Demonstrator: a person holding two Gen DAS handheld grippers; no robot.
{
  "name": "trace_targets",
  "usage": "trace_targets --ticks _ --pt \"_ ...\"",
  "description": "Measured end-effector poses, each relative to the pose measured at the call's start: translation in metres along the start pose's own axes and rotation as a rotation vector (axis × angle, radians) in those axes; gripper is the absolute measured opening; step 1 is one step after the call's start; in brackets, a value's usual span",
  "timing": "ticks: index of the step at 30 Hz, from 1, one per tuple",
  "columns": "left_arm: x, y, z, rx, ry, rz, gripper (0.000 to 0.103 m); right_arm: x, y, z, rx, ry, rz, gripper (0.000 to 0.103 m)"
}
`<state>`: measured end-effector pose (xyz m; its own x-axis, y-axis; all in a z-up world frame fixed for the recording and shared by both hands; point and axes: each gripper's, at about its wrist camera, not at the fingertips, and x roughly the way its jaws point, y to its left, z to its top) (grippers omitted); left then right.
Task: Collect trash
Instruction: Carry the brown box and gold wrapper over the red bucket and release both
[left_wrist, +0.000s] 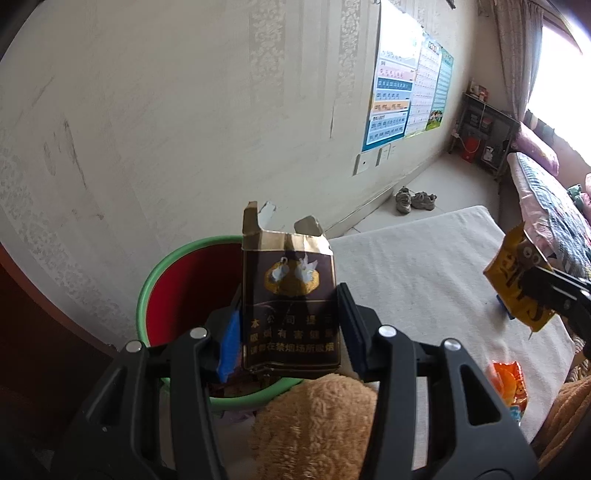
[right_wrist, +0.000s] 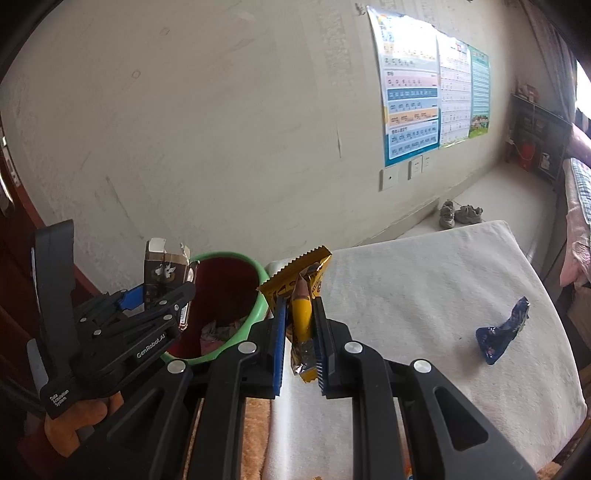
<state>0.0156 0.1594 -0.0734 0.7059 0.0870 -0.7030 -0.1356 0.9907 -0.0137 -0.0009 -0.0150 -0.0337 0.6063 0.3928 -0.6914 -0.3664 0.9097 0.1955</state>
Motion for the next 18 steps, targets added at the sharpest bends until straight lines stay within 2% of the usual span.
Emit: trace_targets --ticks 13,18 --pt "0.010 0.021 -0.007 -0.025 0.033 0.043 0.045 0.010 0.012 -0.003 -0.031 0.034 0.005 0.015" --pt "0.014 0.034 -0.011 -0.045 0.045 0.067 0.045 0.021 0.023 -0.003 -0.041 0.053 0.030 0.015"
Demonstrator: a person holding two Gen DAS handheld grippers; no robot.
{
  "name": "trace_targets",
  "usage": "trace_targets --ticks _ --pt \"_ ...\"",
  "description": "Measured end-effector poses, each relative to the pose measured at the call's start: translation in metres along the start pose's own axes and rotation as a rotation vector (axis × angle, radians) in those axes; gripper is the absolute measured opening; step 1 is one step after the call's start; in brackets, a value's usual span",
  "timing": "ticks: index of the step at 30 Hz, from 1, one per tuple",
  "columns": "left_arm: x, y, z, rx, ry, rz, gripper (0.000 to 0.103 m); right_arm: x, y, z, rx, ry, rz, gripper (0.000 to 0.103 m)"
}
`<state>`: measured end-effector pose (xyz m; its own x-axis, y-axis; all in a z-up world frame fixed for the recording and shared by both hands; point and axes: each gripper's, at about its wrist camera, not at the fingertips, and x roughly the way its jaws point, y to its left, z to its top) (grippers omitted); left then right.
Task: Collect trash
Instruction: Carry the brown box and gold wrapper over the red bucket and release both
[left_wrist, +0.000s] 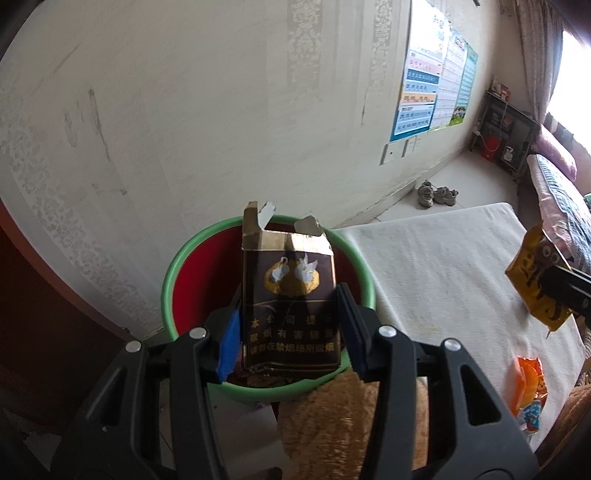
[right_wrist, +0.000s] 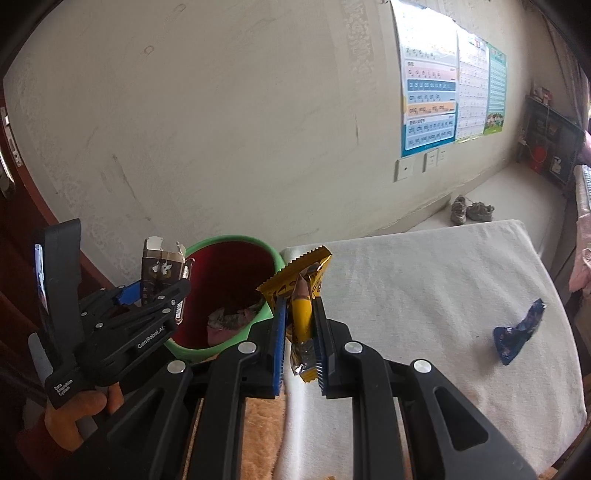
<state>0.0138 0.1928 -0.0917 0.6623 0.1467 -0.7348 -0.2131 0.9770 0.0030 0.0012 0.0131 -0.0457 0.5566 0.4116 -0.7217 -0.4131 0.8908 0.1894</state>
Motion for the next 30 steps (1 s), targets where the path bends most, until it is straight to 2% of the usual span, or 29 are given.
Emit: trace_targets --ticks 17,30 --pt "0.016 0.041 -0.014 -0.069 0.057 0.045 0.045 0.058 0.049 0.004 -0.107 0.094 0.068 0.015" --pt "0.046 0.069 -0.005 -0.104 0.084 0.081 0.046 0.099 0.069 0.039 -0.116 0.101 0.124 0.016"
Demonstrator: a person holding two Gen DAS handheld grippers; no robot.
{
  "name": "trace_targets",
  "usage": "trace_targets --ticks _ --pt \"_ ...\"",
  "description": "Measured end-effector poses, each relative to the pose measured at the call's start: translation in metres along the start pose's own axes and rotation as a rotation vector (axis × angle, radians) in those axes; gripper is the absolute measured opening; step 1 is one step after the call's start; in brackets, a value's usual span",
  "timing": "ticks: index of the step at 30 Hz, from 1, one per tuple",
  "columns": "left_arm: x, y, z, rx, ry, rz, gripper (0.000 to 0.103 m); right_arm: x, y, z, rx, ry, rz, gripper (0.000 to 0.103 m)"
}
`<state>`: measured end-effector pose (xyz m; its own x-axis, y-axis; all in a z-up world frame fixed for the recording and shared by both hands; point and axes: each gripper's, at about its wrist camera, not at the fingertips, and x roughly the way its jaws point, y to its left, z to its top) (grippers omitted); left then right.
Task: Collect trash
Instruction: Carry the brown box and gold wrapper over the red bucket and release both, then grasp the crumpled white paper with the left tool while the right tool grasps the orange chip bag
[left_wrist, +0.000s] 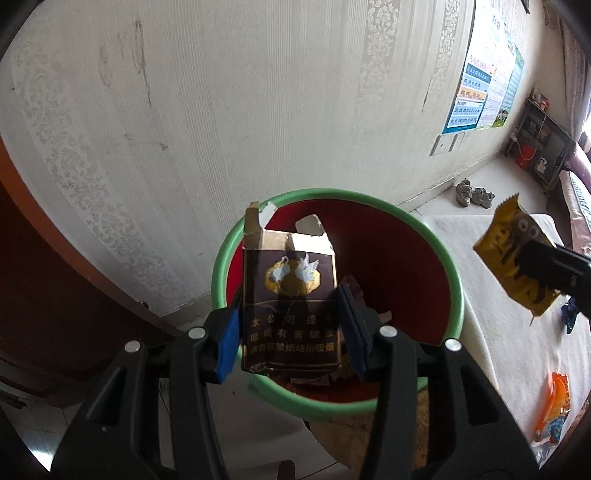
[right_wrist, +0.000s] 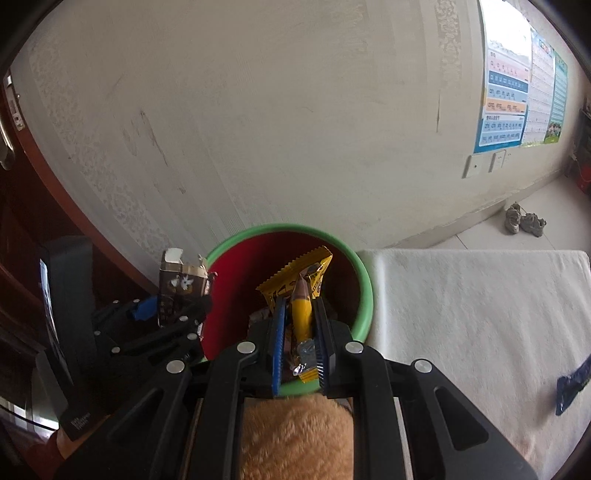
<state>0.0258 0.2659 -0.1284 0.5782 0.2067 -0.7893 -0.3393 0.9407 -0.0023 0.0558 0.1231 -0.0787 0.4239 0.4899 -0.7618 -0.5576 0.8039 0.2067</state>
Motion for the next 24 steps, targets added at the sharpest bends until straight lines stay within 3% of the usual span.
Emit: trace_targets --ticks 4,6,8,13,16,18,21,24 --pt "0.006 -0.001 0.005 -0.005 -0.002 -0.009 0.049 0.002 0.004 0.005 -0.026 -0.024 0.001 0.028" --pt "0.007 -0.003 0.007 -0.004 -0.006 -0.002 0.067 0.002 0.004 0.006 -0.029 -0.034 -0.002 0.038" --pt "0.007 -0.004 0.008 -0.006 -0.013 -0.004 0.068 0.001 0.001 0.005 -0.020 -0.046 0.001 0.044" --pt "0.005 -0.008 0.007 0.010 -0.013 -0.005 0.069 -0.007 -0.008 -0.001 0.010 -0.046 -0.002 0.046" --pt "0.001 -0.012 0.005 0.017 -0.011 -0.015 0.070 -0.019 -0.018 -0.012 0.034 -0.048 -0.025 0.053" --pt "-0.002 -0.015 0.003 0.023 -0.012 -0.025 0.071 -0.031 -0.031 -0.028 0.065 -0.041 -0.064 0.060" --pt "-0.004 -0.021 -0.001 0.033 -0.008 -0.032 0.072 -0.048 -0.059 -0.058 0.139 -0.021 -0.111 0.060" --pt "-0.006 -0.031 -0.006 0.051 0.005 -0.040 0.072 -0.069 -0.099 -0.096 0.239 0.014 -0.213 0.062"
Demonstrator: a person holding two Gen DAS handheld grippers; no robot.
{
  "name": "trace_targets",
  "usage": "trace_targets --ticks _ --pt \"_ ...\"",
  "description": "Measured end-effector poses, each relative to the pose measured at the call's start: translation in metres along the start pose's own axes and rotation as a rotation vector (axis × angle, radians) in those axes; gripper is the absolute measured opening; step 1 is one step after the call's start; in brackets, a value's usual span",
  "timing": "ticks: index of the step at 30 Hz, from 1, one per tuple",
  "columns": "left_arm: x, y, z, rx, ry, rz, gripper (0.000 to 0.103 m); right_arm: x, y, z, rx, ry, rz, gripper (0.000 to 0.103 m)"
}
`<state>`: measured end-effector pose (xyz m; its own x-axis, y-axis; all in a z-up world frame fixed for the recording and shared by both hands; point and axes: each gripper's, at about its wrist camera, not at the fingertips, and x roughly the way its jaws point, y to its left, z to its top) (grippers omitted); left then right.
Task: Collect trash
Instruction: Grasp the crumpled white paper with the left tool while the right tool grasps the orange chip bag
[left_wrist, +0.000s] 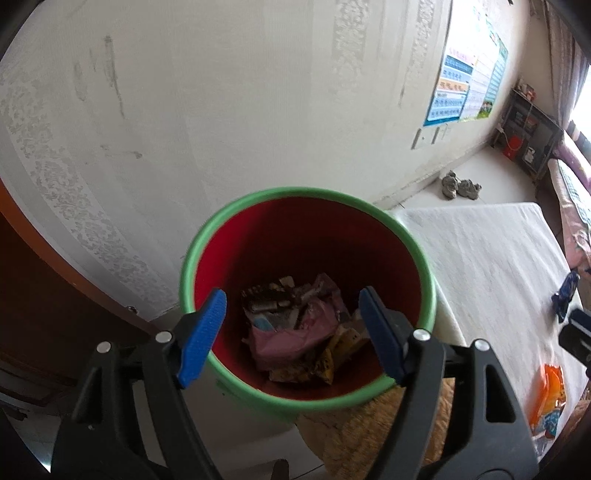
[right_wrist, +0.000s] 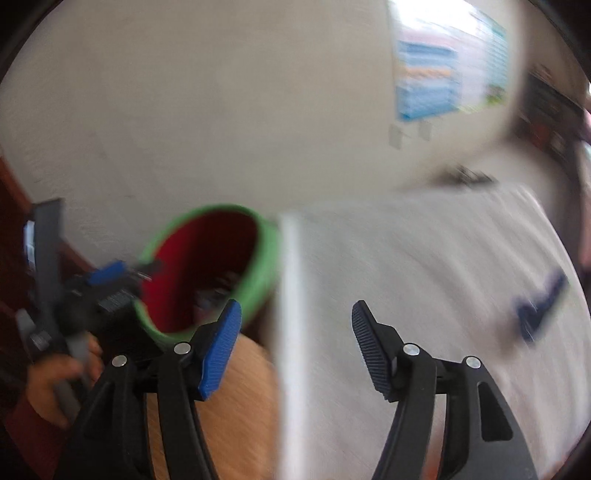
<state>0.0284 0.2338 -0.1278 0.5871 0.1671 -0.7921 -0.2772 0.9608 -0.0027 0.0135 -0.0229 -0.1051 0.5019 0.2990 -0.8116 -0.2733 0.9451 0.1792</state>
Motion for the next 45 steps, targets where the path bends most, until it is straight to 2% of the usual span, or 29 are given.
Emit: trace_targets --ticks 4,6,8,11,13,16,19,21,23,25,29,31,36,37,38,39,40,43,45 --pt "-0.006 -0.025 -0.004 0.039 0.001 -0.035 0.072 -0.014 -0.082 -0.034 0.158 0.062 -0.148 0.062" --pt "-0.010 -0.043 -0.006 0.072 -0.003 -0.059 0.072 -0.016 -0.109 -0.046 0.226 0.099 -0.183 0.067" --pt "-0.013 -0.057 -0.008 0.100 -0.003 -0.077 0.072 -0.017 -0.133 -0.061 0.298 0.128 -0.205 0.068" --pt "-0.020 -0.083 -0.012 0.145 -0.001 -0.117 0.072 -0.012 -0.145 -0.081 0.355 0.165 -0.175 0.069" --pt "-0.027 -0.101 -0.016 0.182 -0.002 -0.145 0.072 -0.001 -0.143 -0.094 0.348 0.210 -0.153 0.069" --pt "-0.038 -0.126 -0.025 0.256 -0.007 -0.183 0.072 0.009 -0.140 -0.102 0.314 0.239 -0.172 0.070" --pt "-0.048 -0.147 -0.036 0.326 0.001 -0.247 0.073 0.005 -0.143 -0.094 0.313 0.214 -0.143 0.052" --pt "-0.053 -0.156 -0.044 0.353 0.024 -0.307 0.075 -0.001 -0.147 -0.085 0.305 0.186 -0.115 0.029" --pt "-0.056 -0.171 -0.057 0.384 0.079 -0.401 0.075 -0.007 -0.150 -0.073 0.282 0.166 -0.123 0.025" --pt "-0.060 -0.188 -0.073 0.438 0.120 -0.460 0.075 -0.013 -0.156 -0.064 0.279 0.139 -0.116 0.023" --pt "-0.073 -0.226 -0.113 0.608 0.178 -0.566 0.075 -0.029 -0.169 -0.049 0.278 0.062 -0.142 0.023" --pt "-0.076 -0.246 -0.136 0.699 0.231 -0.628 0.075 -0.034 -0.176 -0.046 0.287 0.035 -0.155 0.023" --pt "-0.068 -0.278 -0.179 0.847 0.326 -0.635 0.075 -0.035 -0.195 -0.056 0.357 0.024 -0.156 0.027" --pt "-0.066 -0.281 -0.185 0.865 0.338 -0.631 0.075 -0.034 -0.197 -0.057 0.367 0.027 -0.156 0.027" --pt "-0.065 -0.282 -0.188 0.878 0.346 -0.625 0.070 -0.034 -0.200 -0.059 0.385 0.027 -0.150 0.027" --pt "-0.063 -0.284 -0.193 0.897 0.357 -0.615 0.053 -0.033 -0.201 -0.060 0.397 0.027 -0.146 0.027" --pt "-0.061 -0.284 -0.193 0.899 0.364 -0.615 0.049 -0.034 -0.203 -0.061 0.405 0.026 -0.143 0.027" --pt "-0.060 -0.281 -0.185 0.863 0.358 -0.632 0.044 -0.033 -0.202 -0.060 0.408 0.019 -0.149 0.042" --pt "-0.061 -0.277 -0.176 0.836 0.319 -0.606 0.043 -0.032 -0.200 -0.060 0.404 0.015 -0.150 0.048"
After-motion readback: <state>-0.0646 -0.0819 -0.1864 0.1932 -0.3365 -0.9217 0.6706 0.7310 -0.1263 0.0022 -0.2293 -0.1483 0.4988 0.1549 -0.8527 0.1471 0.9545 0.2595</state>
